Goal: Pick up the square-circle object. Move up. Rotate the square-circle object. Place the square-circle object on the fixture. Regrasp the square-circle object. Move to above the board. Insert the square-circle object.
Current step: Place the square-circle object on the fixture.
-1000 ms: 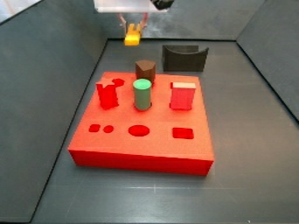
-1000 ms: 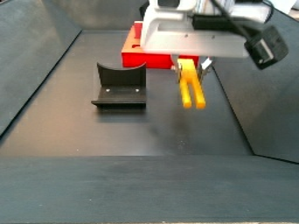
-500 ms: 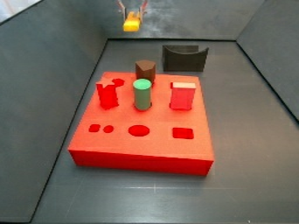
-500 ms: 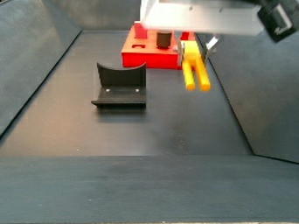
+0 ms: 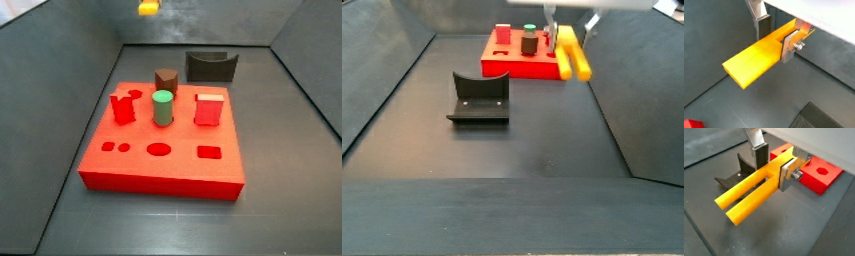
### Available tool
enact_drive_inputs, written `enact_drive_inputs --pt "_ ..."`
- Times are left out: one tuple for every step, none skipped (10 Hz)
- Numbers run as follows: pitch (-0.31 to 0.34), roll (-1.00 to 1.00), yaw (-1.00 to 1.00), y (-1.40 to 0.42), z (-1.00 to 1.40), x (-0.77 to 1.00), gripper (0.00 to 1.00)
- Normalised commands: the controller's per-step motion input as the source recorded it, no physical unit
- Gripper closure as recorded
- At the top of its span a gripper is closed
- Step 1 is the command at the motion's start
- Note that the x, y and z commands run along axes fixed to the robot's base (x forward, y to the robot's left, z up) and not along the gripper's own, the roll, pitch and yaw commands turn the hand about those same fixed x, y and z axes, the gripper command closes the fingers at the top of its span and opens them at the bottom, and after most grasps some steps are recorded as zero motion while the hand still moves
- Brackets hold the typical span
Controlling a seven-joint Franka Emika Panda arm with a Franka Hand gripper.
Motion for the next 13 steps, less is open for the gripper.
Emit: enact_drive_inputs --pt "0.104 0.11 0.02 0.01 0.22 0.00 1.00" --pt "0.351 0.39 -0.02 -0.61 0.06 1.00 1.00" --pt "0.348 0.38 -0.01 -0.60 0.01 1.00 1.00" --pt "0.323 0.35 0.01 -0.55 0.02 1.00 1.00" --pt "0.275 0.25 0.02 -0.49 0.02 1.00 1.00" --pt "0.202 0.15 0.03 -0.44 0.01 1.00 1.00" --pt "0.167 0.13 0.03 -0.40 0.01 1.00 1.00" --pt "0.150 0.11 0.04 -0.36 0.01 1.00 1.00" --pt "0.141 0.11 0.04 -0.33 0.01 1.00 1.00" --pt "0.140 0.10 0.03 -0.31 0.01 1.00 1.00" --pt "0.138 0.10 0.03 -0.25 0.01 1.00 1.00" --pt "0.146 0.09 0.04 -0.22 0.01 1.00 1.00" --pt "0.151 0.09 0.03 -0.19 0.01 1.00 1.00"
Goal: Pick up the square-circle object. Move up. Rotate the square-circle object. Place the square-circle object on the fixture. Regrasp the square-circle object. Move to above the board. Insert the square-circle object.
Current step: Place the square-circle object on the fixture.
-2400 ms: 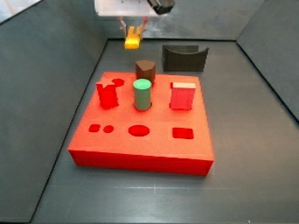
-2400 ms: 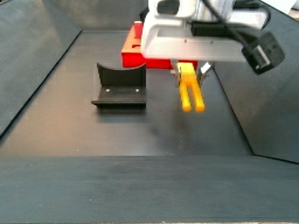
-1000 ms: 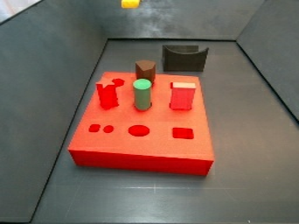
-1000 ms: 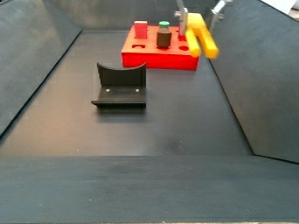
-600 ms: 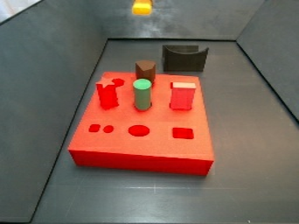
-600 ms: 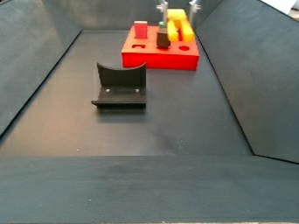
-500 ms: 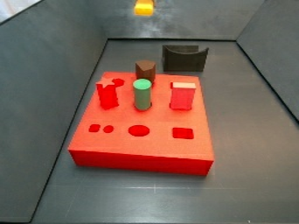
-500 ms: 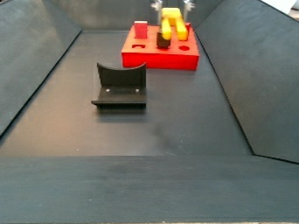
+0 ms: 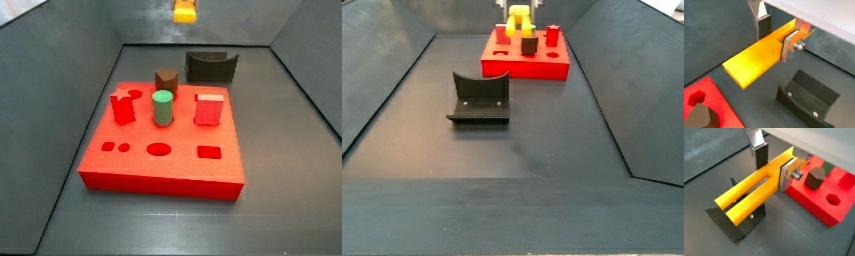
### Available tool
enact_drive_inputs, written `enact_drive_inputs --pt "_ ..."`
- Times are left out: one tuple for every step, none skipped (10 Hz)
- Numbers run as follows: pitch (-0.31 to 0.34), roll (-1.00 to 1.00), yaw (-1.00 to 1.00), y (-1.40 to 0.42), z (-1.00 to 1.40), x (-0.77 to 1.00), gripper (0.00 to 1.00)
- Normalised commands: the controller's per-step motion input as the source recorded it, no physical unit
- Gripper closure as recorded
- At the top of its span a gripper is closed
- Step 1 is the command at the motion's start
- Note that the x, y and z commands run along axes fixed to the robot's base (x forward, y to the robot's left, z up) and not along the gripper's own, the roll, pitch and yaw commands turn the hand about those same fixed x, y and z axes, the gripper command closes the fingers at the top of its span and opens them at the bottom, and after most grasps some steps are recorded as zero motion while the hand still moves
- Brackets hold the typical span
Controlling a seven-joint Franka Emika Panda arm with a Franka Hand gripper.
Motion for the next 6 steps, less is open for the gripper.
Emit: enact_drive_inputs --pt "0.148 0.09 0.04 -0.16 0.01 1.00 1.00" --pt "0.150 0.09 0.04 -0.14 0.01 1.00 1.00" --pt "0.155 0.09 0.04 -0.12 0.01 1.00 1.00" --pt "-0.092 -1.00 0.07 0.77 -0.03 0.89 1.00" --pt "-0.089 -1.00 0.06 0.77 -0.04 0.78 1.00" --pt "-0.087 -1.00 0.05 0.64 -0.04 0.68 1.00"
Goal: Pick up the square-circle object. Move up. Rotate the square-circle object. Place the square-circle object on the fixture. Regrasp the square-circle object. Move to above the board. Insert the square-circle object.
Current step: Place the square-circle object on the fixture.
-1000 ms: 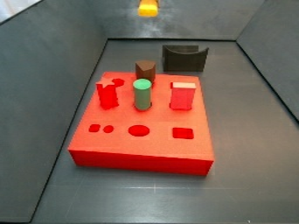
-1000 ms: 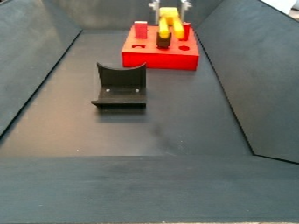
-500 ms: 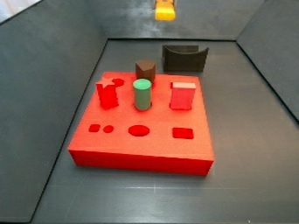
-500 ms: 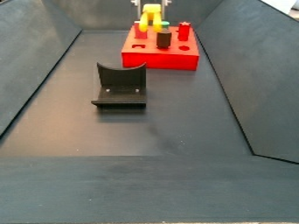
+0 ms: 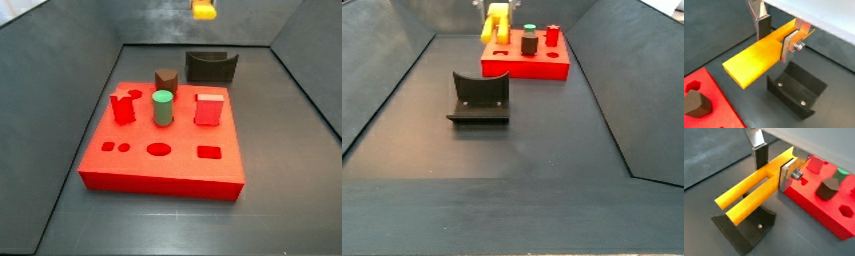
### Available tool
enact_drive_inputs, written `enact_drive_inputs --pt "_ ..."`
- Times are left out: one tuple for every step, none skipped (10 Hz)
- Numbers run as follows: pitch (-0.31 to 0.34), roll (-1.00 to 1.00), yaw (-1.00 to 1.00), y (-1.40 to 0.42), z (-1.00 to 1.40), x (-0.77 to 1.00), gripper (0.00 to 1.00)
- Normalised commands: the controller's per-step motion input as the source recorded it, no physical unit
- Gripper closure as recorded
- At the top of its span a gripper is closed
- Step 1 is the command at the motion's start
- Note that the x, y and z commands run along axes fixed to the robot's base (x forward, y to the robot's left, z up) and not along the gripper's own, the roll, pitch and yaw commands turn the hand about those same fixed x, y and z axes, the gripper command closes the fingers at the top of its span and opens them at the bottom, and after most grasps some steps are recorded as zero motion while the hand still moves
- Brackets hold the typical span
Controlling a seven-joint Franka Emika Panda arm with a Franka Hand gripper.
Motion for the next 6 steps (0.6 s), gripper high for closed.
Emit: enact_drive_inputs --pt "-0.077 -1.00 0.04 0.40 -0.04 0.56 1.00" --pt "-0.060 -1.00 0.04 0.20 -0.03 0.47 1.00" --pt "-0.024 -1.00 0.04 0.08 -0.01 0.36 1.00" --pt "-0.004 -1.00 0.03 0.08 0.00 0.31 1.00" --pt "0.033 -1.00 0.02 0.06 -0.02 0.21 1.00" --pt "0.049 -1.00 0.01 0.06 -0.02 0.17 1.00"
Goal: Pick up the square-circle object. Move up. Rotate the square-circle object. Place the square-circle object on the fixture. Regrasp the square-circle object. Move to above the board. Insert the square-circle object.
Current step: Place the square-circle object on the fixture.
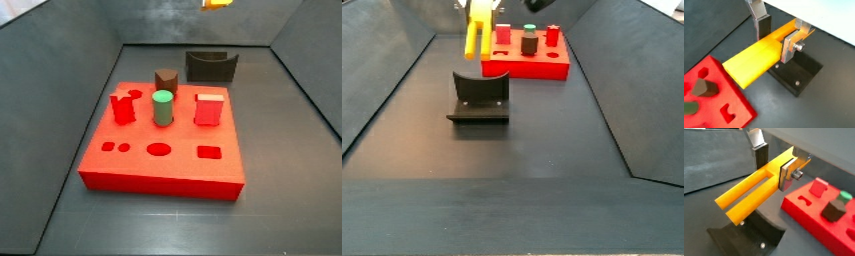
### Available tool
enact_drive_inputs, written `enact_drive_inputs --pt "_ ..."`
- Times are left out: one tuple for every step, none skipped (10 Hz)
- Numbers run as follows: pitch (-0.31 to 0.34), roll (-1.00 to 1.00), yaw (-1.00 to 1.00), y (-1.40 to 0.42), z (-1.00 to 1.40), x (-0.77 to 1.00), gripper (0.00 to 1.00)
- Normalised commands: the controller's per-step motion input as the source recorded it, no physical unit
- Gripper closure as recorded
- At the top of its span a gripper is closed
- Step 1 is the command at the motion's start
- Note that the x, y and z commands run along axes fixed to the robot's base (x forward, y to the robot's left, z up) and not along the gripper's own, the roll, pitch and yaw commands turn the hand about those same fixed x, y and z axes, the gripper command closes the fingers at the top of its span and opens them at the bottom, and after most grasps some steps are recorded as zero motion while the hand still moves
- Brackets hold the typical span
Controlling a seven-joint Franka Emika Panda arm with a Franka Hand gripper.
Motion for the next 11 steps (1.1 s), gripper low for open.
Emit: enact_drive_inputs --pt "0.078 -1.00 -0.01 0.05 -0.01 0.09 1.00" --pt "0.084 -0.92 -0.03 0.05 -0.01 0.06 1.00" --pt "0.087 -0.75 -0.05 0.04 -0.02 0.07 1.00" --pt "0.093 -0.58 -0.07 0.05 -0.02 0.09 1.00" --pt "0.099 -0.41 -0.08 0.05 -0.03 0.10 1.00" --pt "0.086 -0.25 -0.09 0.04 -0.01 0.08 1.00" --pt "0.227 -1.00 -0.10 0.13 -1.00 0.13 1.00" --pt "0.212 -1.00 -0.11 0.14 -1.00 0.13 1.00" --pt "0.228 -0.95 -0.17 0.14 -1.00 0.15 1.00" --pt "0.201 -0.79 -0.19 0.14 -1.00 0.17 1.00" --pt "0.158 -0.63 -0.21 0.14 -1.00 0.18 1.00"
